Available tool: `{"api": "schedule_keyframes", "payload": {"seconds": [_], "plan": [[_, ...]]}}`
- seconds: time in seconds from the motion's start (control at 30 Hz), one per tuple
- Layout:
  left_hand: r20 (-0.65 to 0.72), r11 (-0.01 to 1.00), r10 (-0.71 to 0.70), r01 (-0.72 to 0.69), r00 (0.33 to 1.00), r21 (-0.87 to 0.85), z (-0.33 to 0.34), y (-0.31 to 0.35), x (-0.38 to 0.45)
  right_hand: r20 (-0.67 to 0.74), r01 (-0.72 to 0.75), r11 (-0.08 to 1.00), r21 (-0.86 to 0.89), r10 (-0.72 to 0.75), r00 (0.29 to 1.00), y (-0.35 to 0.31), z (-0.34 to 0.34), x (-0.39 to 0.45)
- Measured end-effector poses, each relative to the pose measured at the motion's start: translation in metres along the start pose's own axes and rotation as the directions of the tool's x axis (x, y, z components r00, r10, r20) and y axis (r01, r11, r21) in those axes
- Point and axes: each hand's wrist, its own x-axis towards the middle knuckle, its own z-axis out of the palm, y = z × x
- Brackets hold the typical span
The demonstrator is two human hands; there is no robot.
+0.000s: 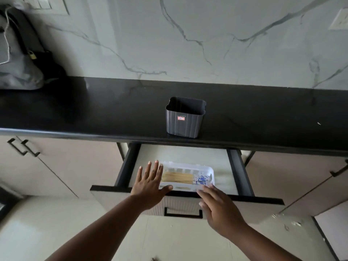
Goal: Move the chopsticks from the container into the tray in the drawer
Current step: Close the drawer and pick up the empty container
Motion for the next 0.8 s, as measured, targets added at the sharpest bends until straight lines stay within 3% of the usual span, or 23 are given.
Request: {"api": "schedule_keyframes", "payload": {"seconds": [0.33, 0.53, 0.8], "plan": [[-0.02, 0.988, 0.033, -0.03, 0.999, 0.154, 0.03, 0.002, -0.072, 0.153, 0.016, 0.971, -0.24, 0.022, 0.988, 0.007, -0.009, -0.052], [0.0, 0.982, 0.023, -0.023, 1.0, 0.19, 0.032, -0.003, -0.071, 0.169, 0.037, 0.965, -0.26, 0.007, 0.986, 0.01, -0.002, -0.05], [-0.044, 0.986, 0.036, -0.028, 0.998, 0.166, 0.033, -0.007, -0.049, 0.299, 0.004, 0.965, -0.262, 0.077, 0.951, 0.016, 0.0, -0.029]]}}
